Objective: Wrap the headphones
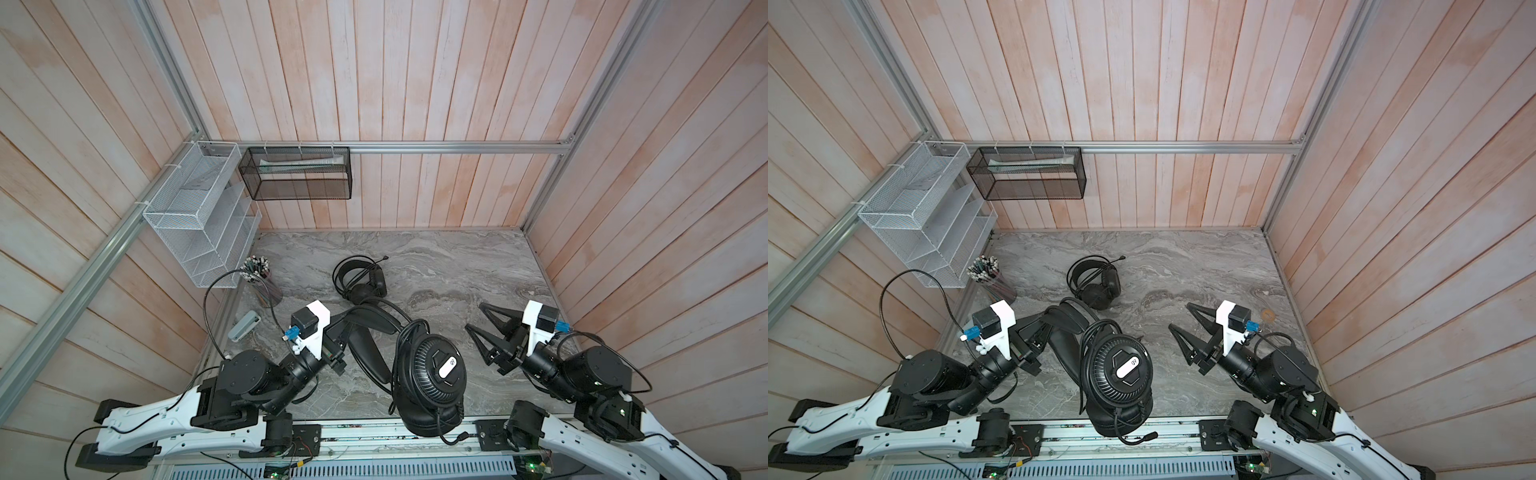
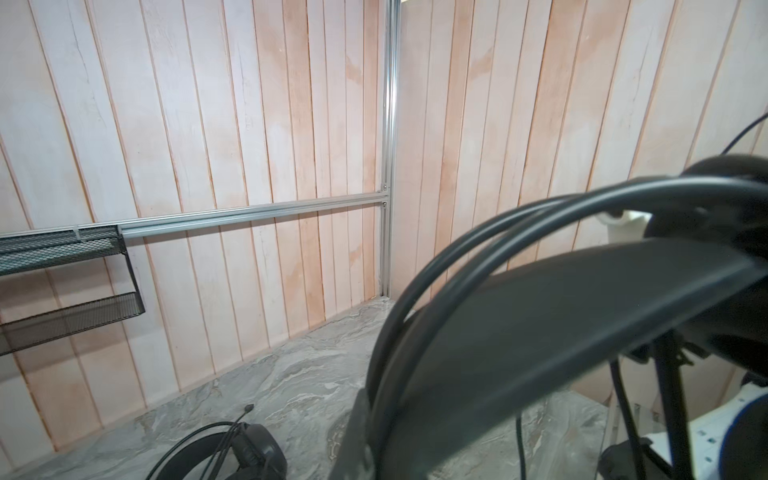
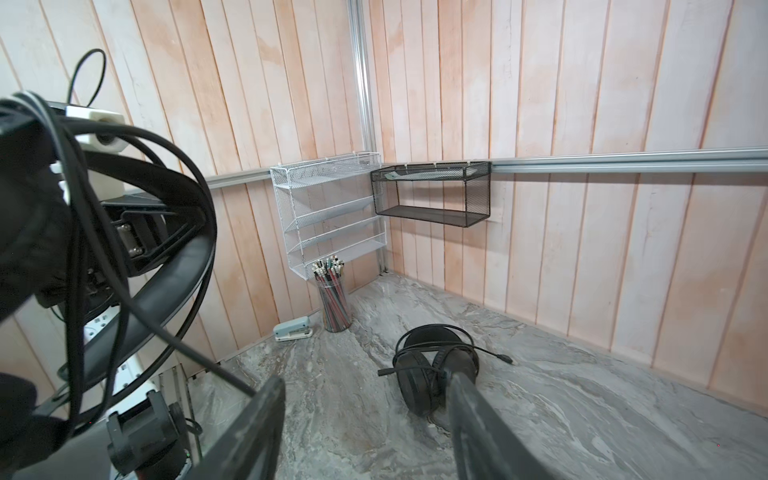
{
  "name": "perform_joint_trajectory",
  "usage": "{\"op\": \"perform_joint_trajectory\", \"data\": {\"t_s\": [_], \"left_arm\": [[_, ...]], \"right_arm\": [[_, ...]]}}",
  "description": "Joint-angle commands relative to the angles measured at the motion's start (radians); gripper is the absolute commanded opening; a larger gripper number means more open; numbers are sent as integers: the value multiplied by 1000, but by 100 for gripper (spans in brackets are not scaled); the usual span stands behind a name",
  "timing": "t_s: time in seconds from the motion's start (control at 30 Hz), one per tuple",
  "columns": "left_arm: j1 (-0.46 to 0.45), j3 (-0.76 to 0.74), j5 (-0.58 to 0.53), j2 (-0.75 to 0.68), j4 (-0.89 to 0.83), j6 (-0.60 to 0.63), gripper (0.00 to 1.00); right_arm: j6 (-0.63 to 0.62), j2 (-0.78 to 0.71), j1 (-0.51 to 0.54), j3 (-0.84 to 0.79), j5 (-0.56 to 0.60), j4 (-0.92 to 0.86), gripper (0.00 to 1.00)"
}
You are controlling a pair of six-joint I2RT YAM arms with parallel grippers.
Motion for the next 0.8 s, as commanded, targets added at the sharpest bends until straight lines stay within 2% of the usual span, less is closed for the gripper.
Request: {"op": "perform_joint_trajectory", "data": {"t_s": [0.0,0.2,0.4,0.6,0.7,0.77], "left_arm": [[-2,56,39,7,64,-145,0],[2,72,-21,24,59,-188,0],[16,69,-36,25,53,-222,0],[44,64,-42,33,58,-236,0],[66,63,-24,35,63,-250,0],[79,64,-5,37,65,-261,0]], "right_arm": [[90,13,-4,-86,-95,61,64],[204,-11,-3,-257,-270,318,67],[290,105,-3,-332,-392,504,68],[342,108,-4,-402,-442,699,69],[345,131,-4,-420,-402,703,68],[327,136,-4,-426,-331,672,66]]}}
